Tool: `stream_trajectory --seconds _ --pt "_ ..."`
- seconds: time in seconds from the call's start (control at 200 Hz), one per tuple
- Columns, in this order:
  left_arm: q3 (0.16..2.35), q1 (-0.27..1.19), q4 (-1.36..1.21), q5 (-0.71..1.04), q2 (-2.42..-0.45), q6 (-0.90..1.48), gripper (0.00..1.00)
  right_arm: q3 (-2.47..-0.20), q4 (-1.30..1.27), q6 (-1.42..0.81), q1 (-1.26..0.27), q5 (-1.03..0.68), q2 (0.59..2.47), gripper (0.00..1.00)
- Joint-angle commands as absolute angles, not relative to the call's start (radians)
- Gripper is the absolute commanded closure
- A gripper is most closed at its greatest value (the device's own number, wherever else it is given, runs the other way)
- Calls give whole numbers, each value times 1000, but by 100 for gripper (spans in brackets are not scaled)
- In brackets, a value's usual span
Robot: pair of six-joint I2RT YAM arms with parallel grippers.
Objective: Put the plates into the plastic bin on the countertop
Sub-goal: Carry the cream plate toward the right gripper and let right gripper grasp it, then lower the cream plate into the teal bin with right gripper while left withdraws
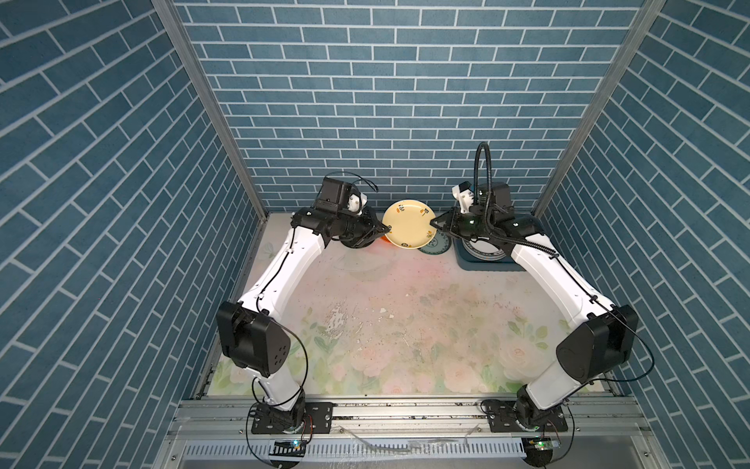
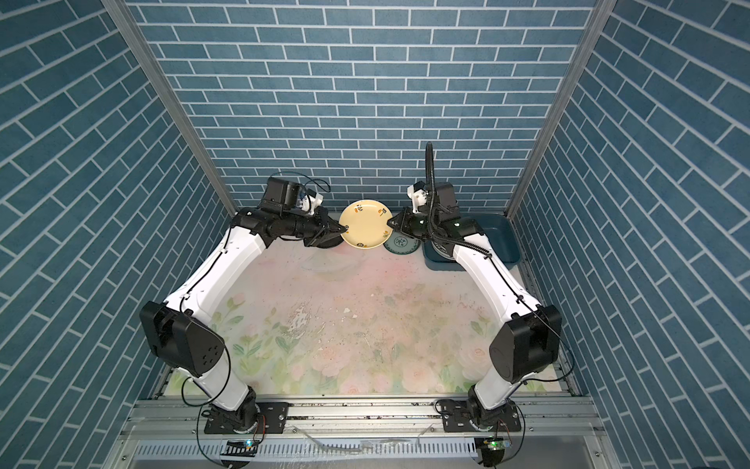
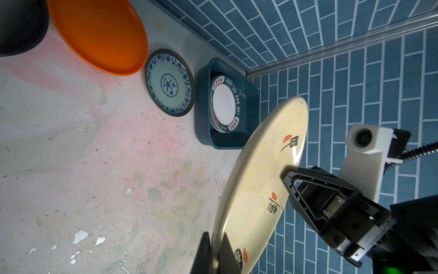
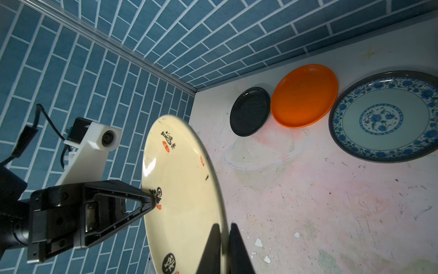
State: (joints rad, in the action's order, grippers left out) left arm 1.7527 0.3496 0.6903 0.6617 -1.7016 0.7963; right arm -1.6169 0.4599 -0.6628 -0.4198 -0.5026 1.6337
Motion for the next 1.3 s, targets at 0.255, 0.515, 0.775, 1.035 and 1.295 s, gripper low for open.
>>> stream_trajectory --seconds 0.255,0.515,0.775,1.035,1.295 --pt "1800 356 621 706 -1711 794 65 -1651 496 -649 -423 -471 1655 100" --pt "1741 353 647 627 -1659 739 19 -1649 490 -682 -411 -460 1671 100" --pt "1647 351 618 574 -1568 707 13 -1596 478 -699 -316 -442 1667 100" --pt "1571 351 574 541 -1475 676 13 -1575 544 -645 -166 -377 1671 100" --pt "1507 351 551 490 -1412 684 10 -1556 538 -607 -2 -388 1758 100"
